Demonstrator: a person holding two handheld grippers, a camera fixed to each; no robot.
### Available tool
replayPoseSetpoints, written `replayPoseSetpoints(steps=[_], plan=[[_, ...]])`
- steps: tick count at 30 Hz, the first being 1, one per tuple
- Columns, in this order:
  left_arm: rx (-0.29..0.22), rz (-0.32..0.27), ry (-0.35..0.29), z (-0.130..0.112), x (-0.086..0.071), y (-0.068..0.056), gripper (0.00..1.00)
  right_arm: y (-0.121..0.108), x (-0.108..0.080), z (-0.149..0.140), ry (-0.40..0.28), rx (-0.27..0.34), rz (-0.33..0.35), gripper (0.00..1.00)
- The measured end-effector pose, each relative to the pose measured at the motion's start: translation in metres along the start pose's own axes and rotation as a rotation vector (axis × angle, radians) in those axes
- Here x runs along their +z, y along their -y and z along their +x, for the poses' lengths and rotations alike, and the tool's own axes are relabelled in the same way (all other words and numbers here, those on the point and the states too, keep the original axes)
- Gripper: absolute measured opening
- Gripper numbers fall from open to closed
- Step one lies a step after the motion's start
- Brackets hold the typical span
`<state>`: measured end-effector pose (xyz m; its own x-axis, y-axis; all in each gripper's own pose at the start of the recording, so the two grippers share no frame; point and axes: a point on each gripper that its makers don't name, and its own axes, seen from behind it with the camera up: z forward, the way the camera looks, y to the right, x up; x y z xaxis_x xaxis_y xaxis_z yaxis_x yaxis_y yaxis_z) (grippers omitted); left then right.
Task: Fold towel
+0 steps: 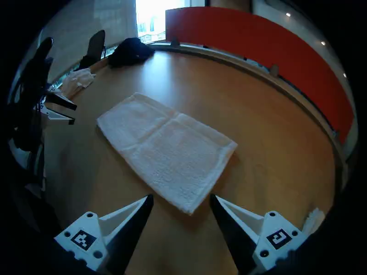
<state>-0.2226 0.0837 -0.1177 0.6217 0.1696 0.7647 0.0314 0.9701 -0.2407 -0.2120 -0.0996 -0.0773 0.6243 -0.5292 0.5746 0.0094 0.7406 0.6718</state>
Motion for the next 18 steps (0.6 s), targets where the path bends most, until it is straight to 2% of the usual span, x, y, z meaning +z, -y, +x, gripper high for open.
replayPoseSetpoints(steps=[10, 18], plan=[[-0.037, 0.021, -0.001, -0.013, -0.015, 0.004, 0.92, -0.004, 0.004, -0.009, 0.027, -0.032, 0.026, 0.86], [-0.057, 0.036, 0.004, -0.022, -0.023, 0.007, 0.92, -0.005, 0.007, -0.017, 0.061, -0.043, 0.052, 0.64]])
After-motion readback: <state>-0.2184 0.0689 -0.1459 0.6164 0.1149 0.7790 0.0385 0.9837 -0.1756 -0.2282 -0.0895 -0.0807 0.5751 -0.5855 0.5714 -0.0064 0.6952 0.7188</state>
